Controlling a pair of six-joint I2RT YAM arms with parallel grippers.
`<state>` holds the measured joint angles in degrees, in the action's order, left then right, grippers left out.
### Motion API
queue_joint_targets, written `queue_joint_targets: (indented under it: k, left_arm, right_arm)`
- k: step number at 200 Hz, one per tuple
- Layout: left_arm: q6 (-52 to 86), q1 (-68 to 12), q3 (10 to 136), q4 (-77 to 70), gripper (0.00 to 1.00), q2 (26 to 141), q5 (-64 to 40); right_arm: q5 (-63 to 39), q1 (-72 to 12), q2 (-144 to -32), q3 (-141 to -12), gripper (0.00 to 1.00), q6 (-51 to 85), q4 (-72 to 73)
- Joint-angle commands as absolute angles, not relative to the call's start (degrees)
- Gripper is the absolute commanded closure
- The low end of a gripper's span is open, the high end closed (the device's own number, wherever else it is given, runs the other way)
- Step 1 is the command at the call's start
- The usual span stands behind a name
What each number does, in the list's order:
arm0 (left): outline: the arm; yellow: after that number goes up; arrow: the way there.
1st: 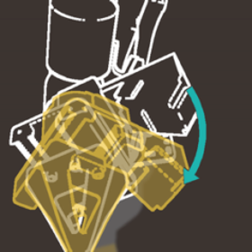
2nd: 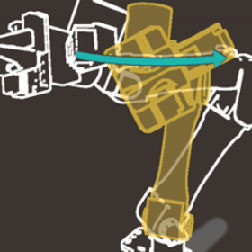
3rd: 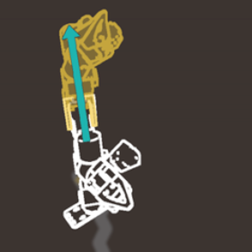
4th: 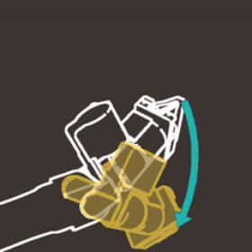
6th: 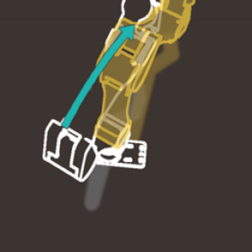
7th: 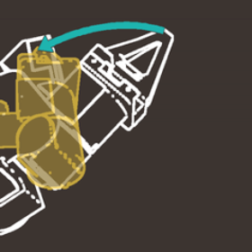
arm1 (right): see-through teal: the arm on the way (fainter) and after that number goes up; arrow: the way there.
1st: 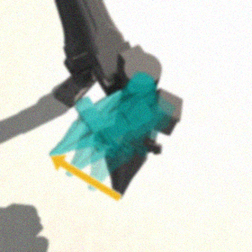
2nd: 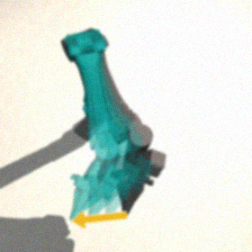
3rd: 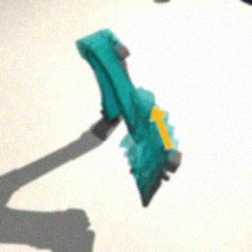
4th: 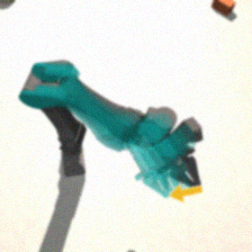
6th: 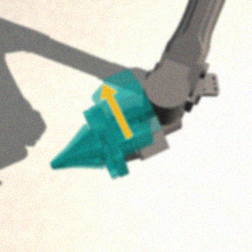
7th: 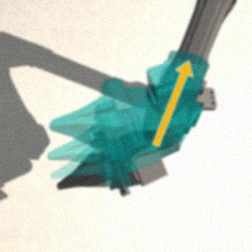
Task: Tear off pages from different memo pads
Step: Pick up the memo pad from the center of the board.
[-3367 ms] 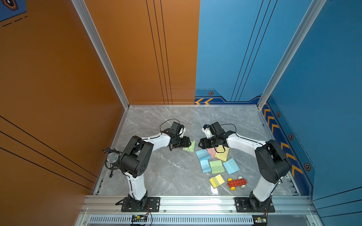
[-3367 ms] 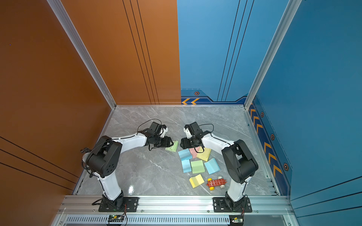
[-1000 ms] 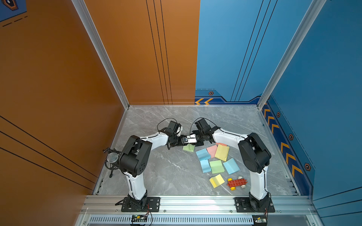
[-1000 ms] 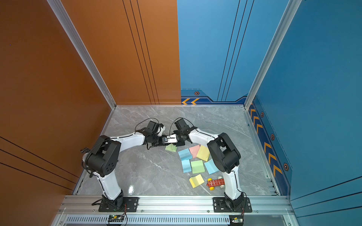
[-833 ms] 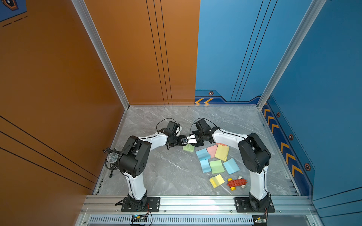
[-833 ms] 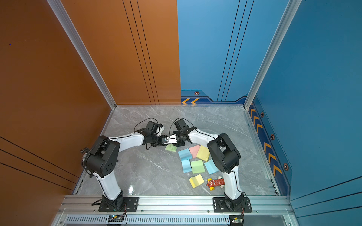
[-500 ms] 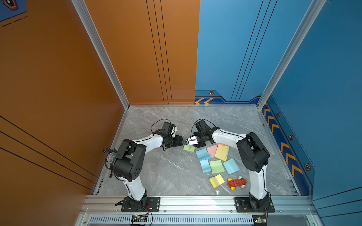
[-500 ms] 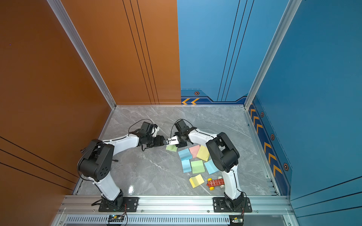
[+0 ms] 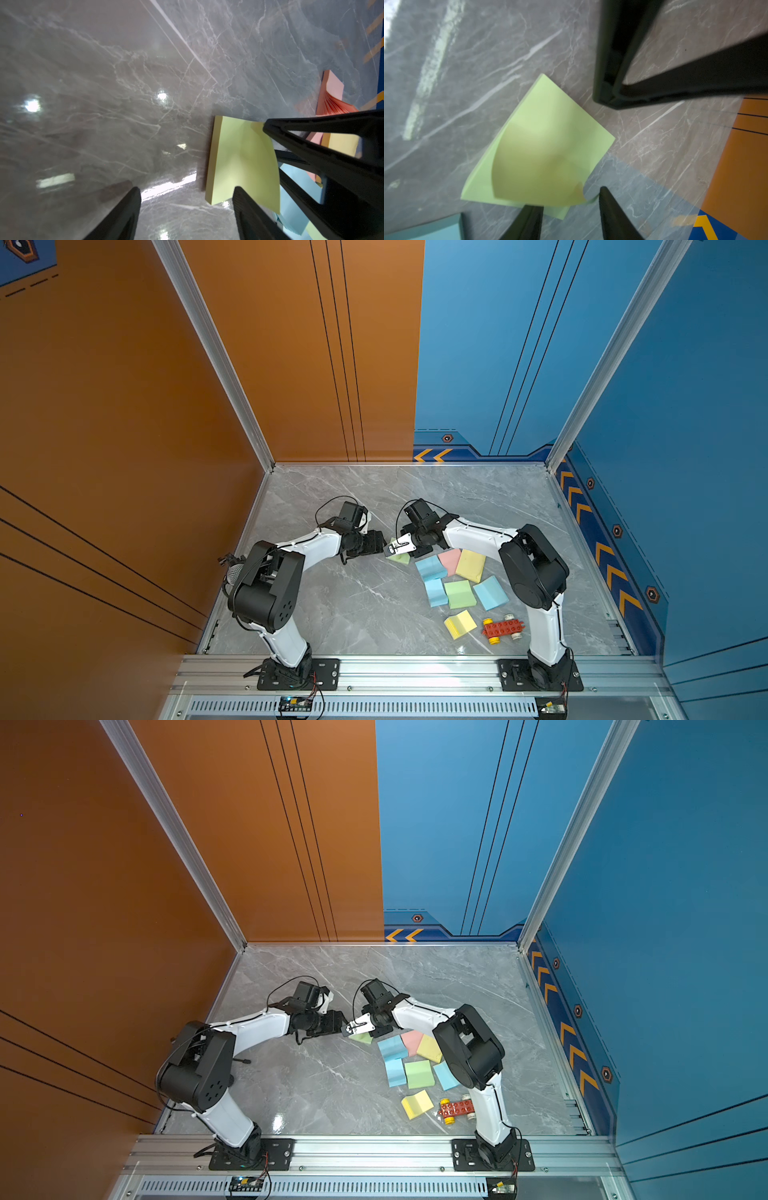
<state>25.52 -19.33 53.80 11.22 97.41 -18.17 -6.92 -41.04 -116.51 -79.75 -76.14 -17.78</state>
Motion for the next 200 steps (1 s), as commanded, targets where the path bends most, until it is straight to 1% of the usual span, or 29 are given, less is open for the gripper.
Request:
queue_joint_targets:
  k: [1, 57, 58, 59, 61, 62, 64, 87, 107, 114, 120, 125, 137, 150, 165, 187, 200]
  left_arm:
    - [25.5, -19.2, 53.3, 11.3, 0.27, 96.5, -18.4]
    - [24.9, -18.5, 52.3, 11.3, 0.27, 96.4, -18.6]
    - [24.9, -18.5, 52.3, 11.3, 0.27, 96.4, -18.6]
    - [24.9, -18.5, 52.3, 11.4, 0.27, 96.4, -18.6]
    - [24.9, -18.4, 52.3, 11.3, 0.27, 96.4, -18.7]
    - [24.9, -18.4, 52.2, 11.3, 0.27, 96.4, -18.7]
    - [24.8, -18.4, 52.1, 11.3, 0.27, 96.4, -18.6]
    - [24.5, -18.2, 51.7, 11.4, 0.27, 96.2, -18.7]
    - [24.3, -17.9, 51.4, 11.3, 0.27, 95.9, -18.8]
    - [24.3, -17.8, 51.3, 11.4, 0.27, 95.8, -18.9]
    - [24.2, -17.8, 51.2, 11.4, 0.27, 95.7, -18.9]
    - [24.2, -17.7, 51.1, 11.4, 0.27, 95.6, -19.0]
    - [24.3, -17.5, 50.8, 11.4, 0.27, 95.5, -19.0]
    - [24.2, -17.3, 50.6, 11.4, 0.27, 95.2, -19.2]
    - [24.2, -17.1, 50.5, 11.3, 0.27, 95.1, -19.3]
    - [24.3, -17.0, 50.2, 11.4, 0.27, 94.5, -19.5]
    - [24.4, -17.0, 50.0, 11.4, 0.27, 93.5, -19.8]
  right_arm:
    - [-6.2, -43.6, -116.5, -78.5, 0.52, -78.0, -21.1]
    - [-3.7, -44.9, -116.3, -78.6, 0.5, -79.6, -17.8]
    - [-3.7, -44.8, -116.3, -78.6, 0.49, -79.6, -17.7]
    - [-3.6, -44.9, -116.3, -78.6, 0.46, -79.6, -17.7]
    - [-3.6, -44.9, -116.3, -78.6, 0.35, -79.7, -17.6]
    - [-3.6, -45.0, -116.3, -78.6, 0.32, -79.7, -17.5]
    - [-3.5, -45.0, -116.3, -78.6, 0.3, -79.8, -17.5]
    - [-3.0, -45.6, -116.3, -78.7, 0.27, -80.2, -17.1]
    - [-2.6, -46.0, -116.7, -79.1, 0.29, -80.3, -17.1]
    - [-2.4, -46.0, -116.9, -79.1, 0.31, -80.3, -17.2]
    - [-2.3, -46.0, -117.0, -79.2, 0.35, -80.3, -17.4]
    - [-2.3, -46.0, -117.1, -79.4, 0.41, -80.3, -17.6]
    - [-2.5, -46.0, -117.1, -79.5, 0.59, -80.1, -18.1]
    - [-3.4, -46.1, -116.7, -79.1, 0.73, -80.1, -18.2]
    - [-3.9, -46.2, -116.3, -79.2, 0.82, -80.0, -19.0]
    - [-3.9, -46.3, -116.1, -80.2, 1.0, -79.4, -21.1]
    - [-3.7, -46.2, -115.9, -82.1, 1.0, -77.8, -24.0]
